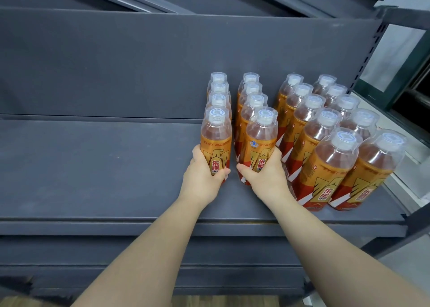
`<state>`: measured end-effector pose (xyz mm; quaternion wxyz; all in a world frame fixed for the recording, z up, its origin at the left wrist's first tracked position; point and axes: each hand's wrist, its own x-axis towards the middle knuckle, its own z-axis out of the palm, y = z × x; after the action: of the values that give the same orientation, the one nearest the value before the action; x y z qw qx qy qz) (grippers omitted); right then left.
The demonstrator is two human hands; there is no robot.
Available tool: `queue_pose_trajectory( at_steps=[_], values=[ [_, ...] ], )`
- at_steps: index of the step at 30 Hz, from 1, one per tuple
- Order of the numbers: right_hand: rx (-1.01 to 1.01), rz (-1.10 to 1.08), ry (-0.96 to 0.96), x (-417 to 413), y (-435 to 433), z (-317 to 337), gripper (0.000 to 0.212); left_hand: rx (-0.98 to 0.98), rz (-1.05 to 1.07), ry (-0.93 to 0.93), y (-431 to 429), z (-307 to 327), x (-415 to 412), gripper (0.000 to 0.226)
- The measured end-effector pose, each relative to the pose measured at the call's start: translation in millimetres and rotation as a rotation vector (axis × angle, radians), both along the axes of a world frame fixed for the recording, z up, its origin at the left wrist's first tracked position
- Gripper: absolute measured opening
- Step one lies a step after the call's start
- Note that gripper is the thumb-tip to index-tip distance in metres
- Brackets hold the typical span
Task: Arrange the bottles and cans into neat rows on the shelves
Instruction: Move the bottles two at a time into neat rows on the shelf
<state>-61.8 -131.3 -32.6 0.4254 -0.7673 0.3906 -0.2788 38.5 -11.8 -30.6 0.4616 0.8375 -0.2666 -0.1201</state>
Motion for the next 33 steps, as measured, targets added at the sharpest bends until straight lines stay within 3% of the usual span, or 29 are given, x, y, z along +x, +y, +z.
queue_pose_trajectory(
  at_steps=[19,33],
  values=[
    [-0.041,-0.026,0.035,0.6,1.5,1.1,0.077,0.029,0.014,0.005,-2.2,-0.9,0.4,0.074],
    [0.002,-0.006,0.037,0.0,0.8,1.8,0.085,0.046,0.012,0.026,-0.5,1.9,-1.5,0.078]
  ],
)
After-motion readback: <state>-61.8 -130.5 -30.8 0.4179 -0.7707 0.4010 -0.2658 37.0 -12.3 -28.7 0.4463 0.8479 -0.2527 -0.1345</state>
